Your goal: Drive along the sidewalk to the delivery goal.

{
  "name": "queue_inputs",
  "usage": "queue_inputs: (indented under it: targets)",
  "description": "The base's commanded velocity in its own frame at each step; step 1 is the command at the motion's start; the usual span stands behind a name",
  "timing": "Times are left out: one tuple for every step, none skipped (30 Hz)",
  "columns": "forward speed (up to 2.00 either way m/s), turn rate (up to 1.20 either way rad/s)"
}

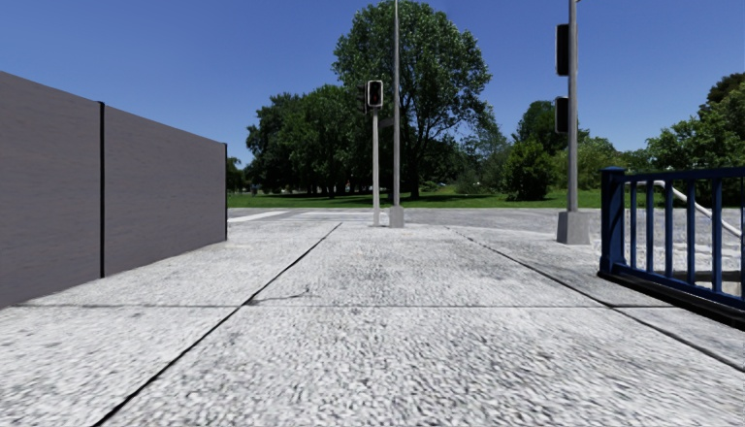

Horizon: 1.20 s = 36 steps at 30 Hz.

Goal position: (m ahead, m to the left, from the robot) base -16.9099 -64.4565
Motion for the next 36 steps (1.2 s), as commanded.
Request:
queue_inputs:
  targets:
    - [2.0, 0.0]
    - [2.0, 0.0]
    - [2.0, 0.0]
    - [2.0, 0.0]
    - [2.0, 0.0]
    - [2.0, 0.0]
    - [2.0, 0.0]
    - [2.0, 0.0]
    - [2.0, 0.0]
    - [2.0, 0.0]
    - [2.0, 0.0]
    - [2.0, 0.0]
    - [2.0, 0.0]
    - [2.0, 0.0]
    - [2.0, 0.0]
    - [2.0, 0.0]
    - [2.0, 0.0]
    - [2.0, -0.01]
    - [2.0, -0.03]
    - [2.0, -0.09]
    - [2.0, -0.17]
    - [2.0, -0.24]
    - [1.98, -0.27]
    - [1.87, -0.28]
    - [1.72, -0.29]
    - [1.66, -0.34]
    - [1.66, -0.34]
    - [1.63, -0.39]
    - [1.62, -0.42]
    - [1.62, -0.43]
    - [1.62, -0.44]
    - [1.62, -0.49]
    - [1.62, -0.52]
    - [1.62, -0.53]
    - [1.62, -0.53]
    - [1.71, -0.53]
